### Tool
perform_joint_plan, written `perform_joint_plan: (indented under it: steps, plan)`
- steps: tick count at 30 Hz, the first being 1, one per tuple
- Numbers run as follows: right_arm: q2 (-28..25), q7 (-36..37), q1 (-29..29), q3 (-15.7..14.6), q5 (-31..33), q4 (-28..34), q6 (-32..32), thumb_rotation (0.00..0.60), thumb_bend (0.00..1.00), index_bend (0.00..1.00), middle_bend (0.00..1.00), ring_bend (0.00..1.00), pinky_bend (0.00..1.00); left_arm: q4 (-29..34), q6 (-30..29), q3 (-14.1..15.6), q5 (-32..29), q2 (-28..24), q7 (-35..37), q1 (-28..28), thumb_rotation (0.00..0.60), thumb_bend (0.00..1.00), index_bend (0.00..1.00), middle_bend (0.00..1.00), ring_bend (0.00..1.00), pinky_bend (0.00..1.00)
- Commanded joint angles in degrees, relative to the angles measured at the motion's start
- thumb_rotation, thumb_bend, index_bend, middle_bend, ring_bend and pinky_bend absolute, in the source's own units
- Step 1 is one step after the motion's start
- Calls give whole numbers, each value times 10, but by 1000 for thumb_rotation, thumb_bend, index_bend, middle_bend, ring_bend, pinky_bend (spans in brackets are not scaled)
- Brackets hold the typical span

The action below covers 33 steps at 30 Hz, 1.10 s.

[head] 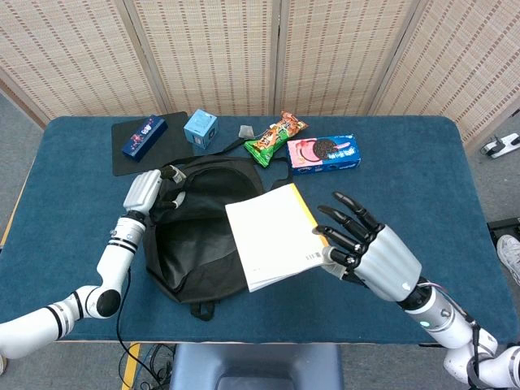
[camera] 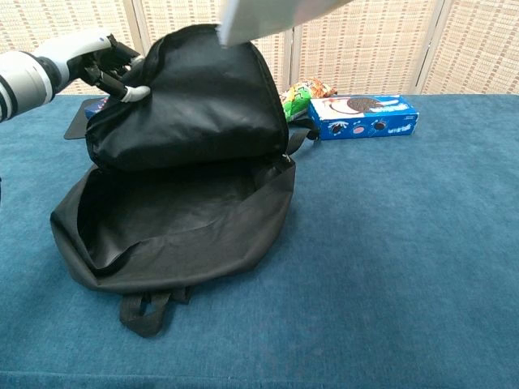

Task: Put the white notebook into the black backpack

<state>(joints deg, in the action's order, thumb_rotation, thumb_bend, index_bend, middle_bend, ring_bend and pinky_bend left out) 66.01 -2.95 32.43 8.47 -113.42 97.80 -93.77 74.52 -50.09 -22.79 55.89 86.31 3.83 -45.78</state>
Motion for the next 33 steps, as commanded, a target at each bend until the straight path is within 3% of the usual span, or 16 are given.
perform_joint_plan:
  steps: [1, 13, 33]
  plan:
    - [21, 9, 15, -6, -10, 11, 25, 600, 491, 666, 409, 180, 91, 2, 7, -7, -20, -2, -9, -8, 600, 580, 779, 367, 353, 254]
    - [123, 28, 61, -19, -6, -31, 106, 600, 491, 666, 409, 185, 91, 22, 10, -7, -45, -19, -24, -14, 600, 580, 780, 367, 353, 254]
    - [318, 26, 131, -14, 39, -255, 175, 600, 492, 673, 373, 184, 91, 73, 31, 0, -106, -67, -36, -18, 600, 580, 789, 367, 354, 254]
